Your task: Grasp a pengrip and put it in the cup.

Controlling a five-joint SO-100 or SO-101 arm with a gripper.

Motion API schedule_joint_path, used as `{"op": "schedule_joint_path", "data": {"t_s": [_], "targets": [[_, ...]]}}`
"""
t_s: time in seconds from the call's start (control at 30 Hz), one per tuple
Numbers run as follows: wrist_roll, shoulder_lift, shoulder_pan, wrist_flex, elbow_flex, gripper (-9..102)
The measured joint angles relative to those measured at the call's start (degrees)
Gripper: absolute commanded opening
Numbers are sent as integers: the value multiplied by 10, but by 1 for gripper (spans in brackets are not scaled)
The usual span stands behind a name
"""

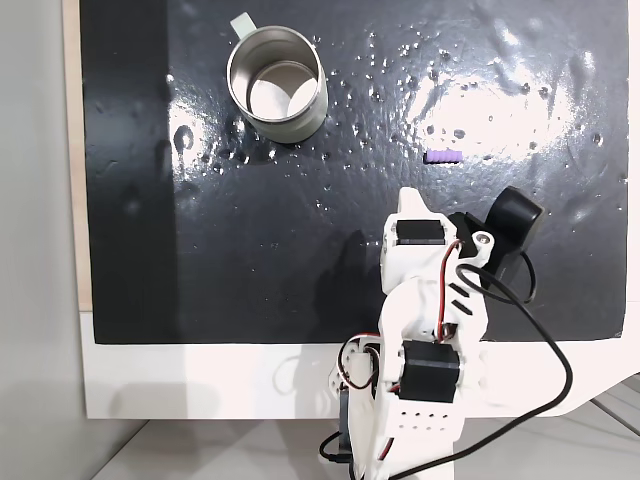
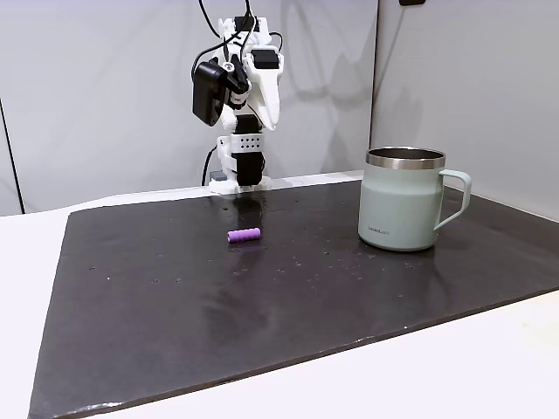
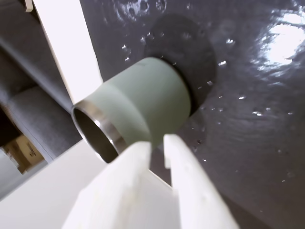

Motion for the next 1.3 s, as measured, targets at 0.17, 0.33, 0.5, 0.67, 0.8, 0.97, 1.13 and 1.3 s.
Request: {"op": "schedule_joint_path", "data": {"t_s": [0.17, 0.33, 0.5, 0.67, 0.8, 0.97, 1.13, 1.3], "targets": [[-11, -115, 26, 65, -104, 10], [-18, -230, 52, 138, -209, 20], [-31, -328, 72, 198, -293, 29], [-39, -411, 90, 224, -344, 29], [-44, -468, 100, 221, -356, 30], [-69, -542, 115, 178, -356, 30], [-92, -617, 124, 148, -373, 30], [-107, -674, 127, 128, -414, 30]]}}
